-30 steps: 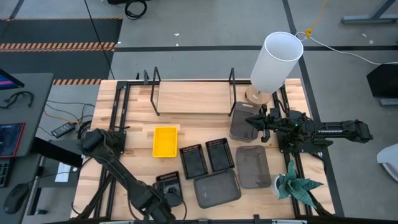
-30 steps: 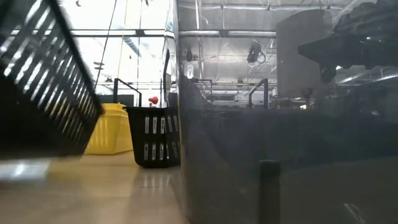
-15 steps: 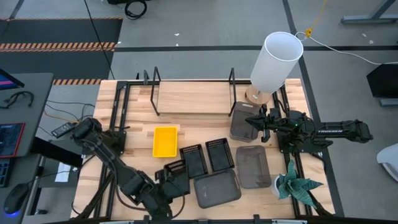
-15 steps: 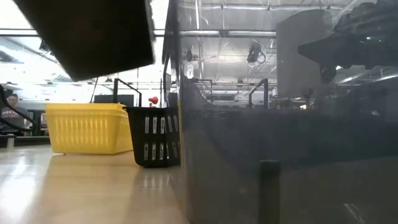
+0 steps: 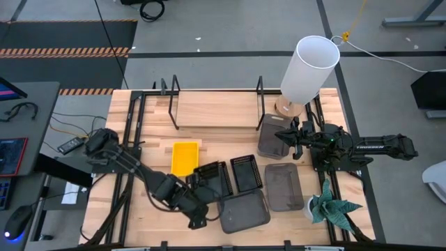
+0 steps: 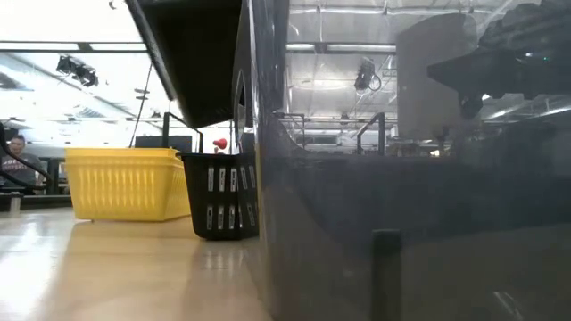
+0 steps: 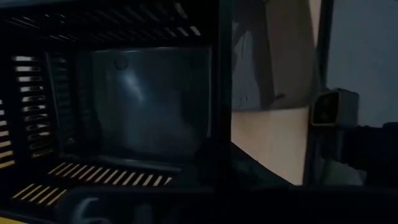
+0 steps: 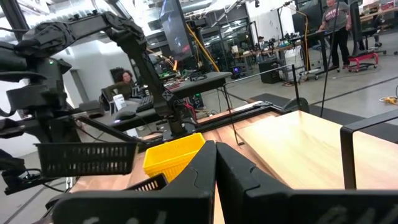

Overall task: Stack baskets on shelf by color
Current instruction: Stack the bottom left black bin on the middle black bin

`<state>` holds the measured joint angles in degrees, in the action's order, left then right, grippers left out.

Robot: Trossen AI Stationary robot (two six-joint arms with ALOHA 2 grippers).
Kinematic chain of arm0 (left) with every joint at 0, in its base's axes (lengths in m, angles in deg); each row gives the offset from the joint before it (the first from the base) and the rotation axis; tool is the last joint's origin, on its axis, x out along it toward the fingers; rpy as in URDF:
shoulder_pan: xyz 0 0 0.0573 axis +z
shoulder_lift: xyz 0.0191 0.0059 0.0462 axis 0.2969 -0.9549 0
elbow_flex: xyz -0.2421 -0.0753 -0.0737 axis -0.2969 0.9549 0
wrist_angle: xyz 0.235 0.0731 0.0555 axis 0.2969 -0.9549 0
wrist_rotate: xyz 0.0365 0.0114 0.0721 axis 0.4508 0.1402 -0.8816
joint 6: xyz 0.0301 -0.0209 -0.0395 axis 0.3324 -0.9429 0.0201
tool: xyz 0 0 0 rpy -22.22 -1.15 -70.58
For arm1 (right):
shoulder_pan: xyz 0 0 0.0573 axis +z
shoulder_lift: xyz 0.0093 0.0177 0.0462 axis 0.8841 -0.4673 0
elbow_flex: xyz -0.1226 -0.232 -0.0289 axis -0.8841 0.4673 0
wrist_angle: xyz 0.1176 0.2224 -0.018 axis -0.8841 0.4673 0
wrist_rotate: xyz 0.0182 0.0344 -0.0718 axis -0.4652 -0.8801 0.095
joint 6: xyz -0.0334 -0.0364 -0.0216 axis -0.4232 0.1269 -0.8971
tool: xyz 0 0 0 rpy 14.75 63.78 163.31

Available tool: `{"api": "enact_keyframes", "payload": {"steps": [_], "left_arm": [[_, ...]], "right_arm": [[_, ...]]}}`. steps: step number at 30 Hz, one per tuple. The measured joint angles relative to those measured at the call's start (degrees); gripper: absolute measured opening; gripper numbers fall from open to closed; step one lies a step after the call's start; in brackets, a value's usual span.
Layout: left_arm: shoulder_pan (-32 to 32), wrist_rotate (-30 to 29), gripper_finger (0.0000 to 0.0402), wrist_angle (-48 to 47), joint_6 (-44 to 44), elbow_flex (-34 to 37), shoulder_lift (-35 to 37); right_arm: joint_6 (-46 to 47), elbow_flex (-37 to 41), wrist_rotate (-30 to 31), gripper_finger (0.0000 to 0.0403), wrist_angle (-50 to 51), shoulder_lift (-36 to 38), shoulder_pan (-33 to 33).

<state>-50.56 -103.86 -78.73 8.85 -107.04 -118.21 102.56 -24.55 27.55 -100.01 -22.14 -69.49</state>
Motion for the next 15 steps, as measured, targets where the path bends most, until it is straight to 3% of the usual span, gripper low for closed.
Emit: {"api": "enact_keyframes", "payload": {"steps": [7, 15], "left_arm": [[2.91, 0.5, 0.0006, 0.27, 2.54, 0.0, -1.09], [5.53, 6.08, 0.0006, 1.4, 4.75, 0.0, -5.17]], "right_arm": [[0.0, 0.0, 0.0, 0.0014, 0.0, 0.02, -0.02], [0.0, 0.0, 0.0, 0.0014, -0.22, 0.0, -0.02]]}}
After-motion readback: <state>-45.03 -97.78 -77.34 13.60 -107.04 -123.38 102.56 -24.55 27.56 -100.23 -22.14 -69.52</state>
